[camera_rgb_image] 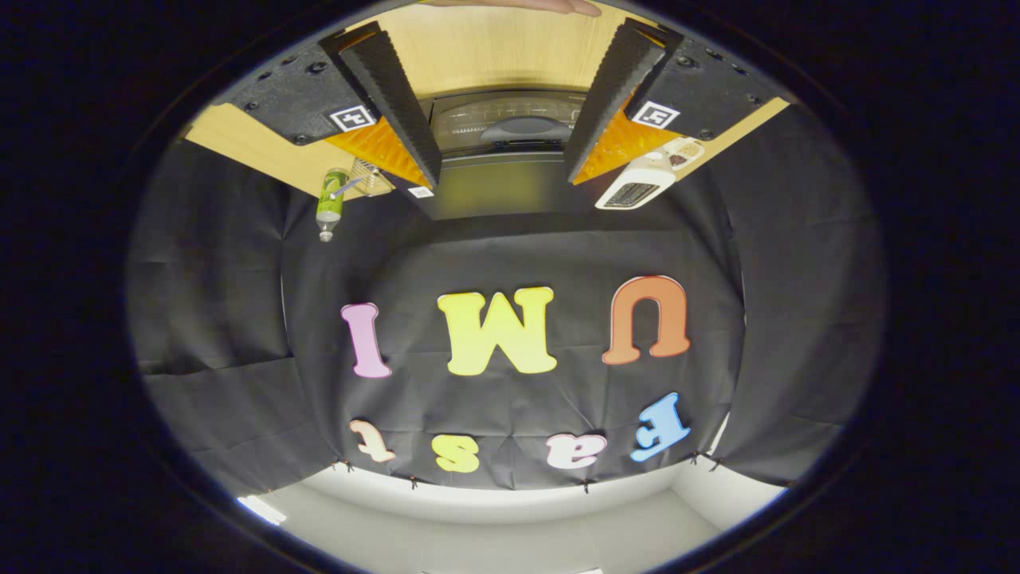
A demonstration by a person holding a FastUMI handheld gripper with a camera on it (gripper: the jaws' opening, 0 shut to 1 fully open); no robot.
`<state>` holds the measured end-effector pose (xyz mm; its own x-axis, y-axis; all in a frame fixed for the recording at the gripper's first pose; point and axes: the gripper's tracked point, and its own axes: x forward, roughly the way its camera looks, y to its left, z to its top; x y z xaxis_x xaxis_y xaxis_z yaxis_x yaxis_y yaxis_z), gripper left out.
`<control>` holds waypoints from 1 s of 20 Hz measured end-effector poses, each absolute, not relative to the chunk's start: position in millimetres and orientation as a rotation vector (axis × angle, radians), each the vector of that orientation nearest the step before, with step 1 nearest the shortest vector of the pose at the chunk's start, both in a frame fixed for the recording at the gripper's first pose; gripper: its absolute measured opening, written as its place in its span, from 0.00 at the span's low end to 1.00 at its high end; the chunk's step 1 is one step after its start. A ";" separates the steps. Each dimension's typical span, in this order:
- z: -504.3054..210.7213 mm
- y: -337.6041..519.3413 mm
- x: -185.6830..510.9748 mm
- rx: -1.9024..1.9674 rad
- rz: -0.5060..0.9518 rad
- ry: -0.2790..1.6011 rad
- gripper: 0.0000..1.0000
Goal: Open the toaster oven, put the food inside, and close the toaster oven door.
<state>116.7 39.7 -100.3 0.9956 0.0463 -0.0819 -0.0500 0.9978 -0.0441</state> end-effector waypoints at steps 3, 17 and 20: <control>-134.5 49.6 148.3 -0.035 0.088 0.127 1.00; -188.9 55.9 205.7 -0.095 0.077 0.135 1.00; -191.0 56.3 201.2 -0.142 0.048 0.106 1.00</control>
